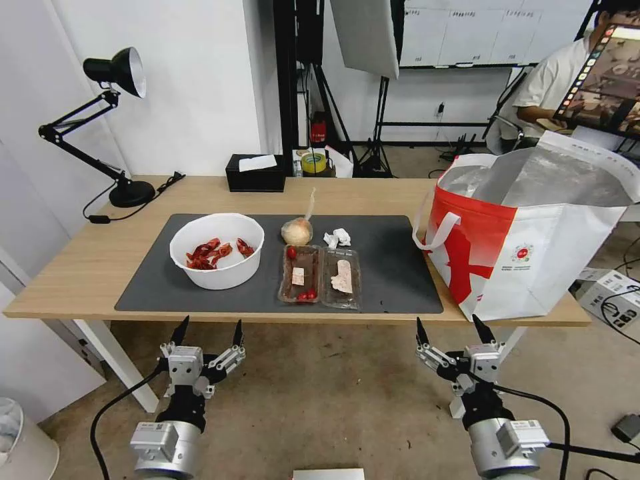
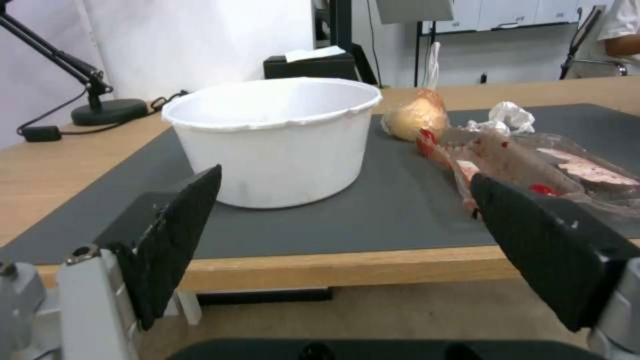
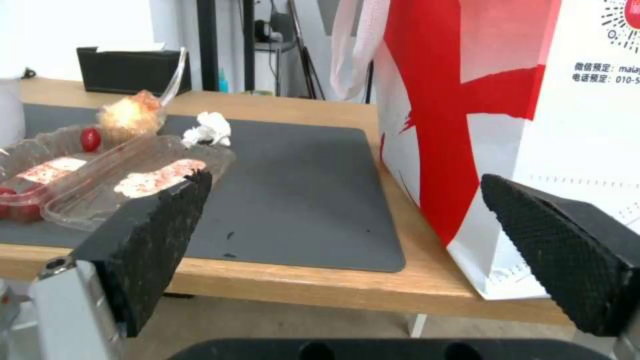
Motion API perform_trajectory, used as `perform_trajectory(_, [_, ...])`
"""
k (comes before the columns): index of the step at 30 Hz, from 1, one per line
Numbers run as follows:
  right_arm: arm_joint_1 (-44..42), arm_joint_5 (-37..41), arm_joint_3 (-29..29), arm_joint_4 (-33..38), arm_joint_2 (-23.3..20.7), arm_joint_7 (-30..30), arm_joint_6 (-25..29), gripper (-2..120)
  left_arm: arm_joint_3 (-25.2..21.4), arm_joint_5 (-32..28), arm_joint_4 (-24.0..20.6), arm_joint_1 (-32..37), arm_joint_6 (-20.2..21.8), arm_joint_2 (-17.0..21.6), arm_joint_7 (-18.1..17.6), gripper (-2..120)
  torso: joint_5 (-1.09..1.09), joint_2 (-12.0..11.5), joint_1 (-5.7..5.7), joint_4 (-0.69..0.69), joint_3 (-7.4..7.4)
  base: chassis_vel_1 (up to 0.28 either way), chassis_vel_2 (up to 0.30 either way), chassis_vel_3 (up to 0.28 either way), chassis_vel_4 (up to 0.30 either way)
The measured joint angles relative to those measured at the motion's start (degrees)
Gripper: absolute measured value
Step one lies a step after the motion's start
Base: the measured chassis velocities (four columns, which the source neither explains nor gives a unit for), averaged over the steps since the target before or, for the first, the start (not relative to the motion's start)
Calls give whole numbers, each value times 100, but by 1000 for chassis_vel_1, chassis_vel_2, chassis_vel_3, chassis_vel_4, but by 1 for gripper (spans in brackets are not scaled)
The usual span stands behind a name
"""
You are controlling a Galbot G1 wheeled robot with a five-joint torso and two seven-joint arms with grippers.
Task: Pick up the trash from the table and place it into the takeout bag.
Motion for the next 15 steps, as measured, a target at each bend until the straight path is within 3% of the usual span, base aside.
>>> perform_trajectory(15, [0, 0, 0, 0, 0, 0, 0, 100, 0, 0, 0, 0, 0, 0, 0, 100, 0, 0, 0, 0, 0, 0, 0, 0, 0])
